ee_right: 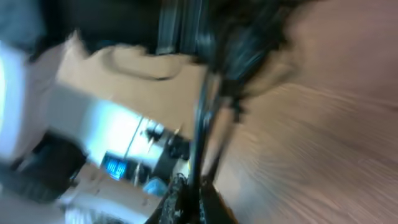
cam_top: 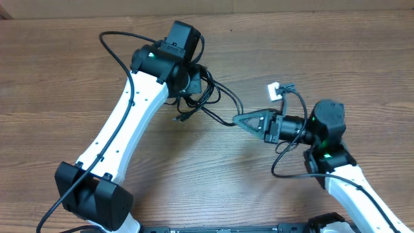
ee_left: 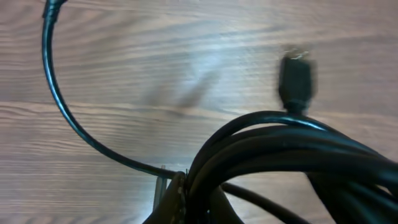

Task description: Untangle cables

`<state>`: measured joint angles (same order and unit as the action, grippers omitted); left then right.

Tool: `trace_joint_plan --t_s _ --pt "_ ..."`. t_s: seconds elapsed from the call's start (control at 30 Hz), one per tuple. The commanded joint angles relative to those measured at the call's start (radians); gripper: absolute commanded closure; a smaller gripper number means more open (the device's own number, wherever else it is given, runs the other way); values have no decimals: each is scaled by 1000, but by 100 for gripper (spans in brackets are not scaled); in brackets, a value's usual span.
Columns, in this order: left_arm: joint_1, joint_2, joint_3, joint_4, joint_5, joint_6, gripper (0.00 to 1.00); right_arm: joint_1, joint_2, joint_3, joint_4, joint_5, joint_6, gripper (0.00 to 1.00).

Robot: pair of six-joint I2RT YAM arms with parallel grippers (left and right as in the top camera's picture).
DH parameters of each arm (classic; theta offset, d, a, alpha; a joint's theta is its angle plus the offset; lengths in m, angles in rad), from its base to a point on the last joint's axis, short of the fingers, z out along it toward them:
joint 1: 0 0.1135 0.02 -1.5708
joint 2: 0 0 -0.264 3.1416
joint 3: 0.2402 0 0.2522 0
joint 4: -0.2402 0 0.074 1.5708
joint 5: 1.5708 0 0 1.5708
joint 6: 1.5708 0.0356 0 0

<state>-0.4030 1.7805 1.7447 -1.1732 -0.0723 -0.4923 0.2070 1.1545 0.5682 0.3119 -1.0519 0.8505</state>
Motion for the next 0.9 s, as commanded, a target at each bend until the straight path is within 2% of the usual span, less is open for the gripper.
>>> trace_joint_plan --t_s 0.0,0.03,0.07,0.17,0.23,0.3,0.37,0.4,0.57,0.77,0.87 --pt "40 0 3 -1 -106 -6 96 -51 -25 7 -248 350 -103 96" --pt "40 0 3 -4 -92 5 96 -51 -25 7 -311 478 -149 96" --pt "38 0 3 -3 -69 51 96 -49 -25 7 -338 555 -199 91" --pt "35 0 3 -3 -65 148 96 -49 -25 8 -311 552 -239 81" --pt "35 0 3 -3 -56 210 96 -49 -25 8 -239 463 -239 71" --pt "35 0 3 -4 1 364 96 -49 -25 8 -138 341 -261 64" --pt "35 0 3 -3 60 507 96 -49 -25 8 23 220 -287 52" --pt "35 0 3 -3 78 544 96 -49 -25 8 62 220 -287 50" --pt "32 0 3 -3 230 689 96 19 -16 8 134 390 -287 48" --pt "16 2 3 3 244 688 95 226 3 10 135 625 -305 47" --pt "-1 2 3 3 226 682 96 265 3 18 130 660 -311 47"
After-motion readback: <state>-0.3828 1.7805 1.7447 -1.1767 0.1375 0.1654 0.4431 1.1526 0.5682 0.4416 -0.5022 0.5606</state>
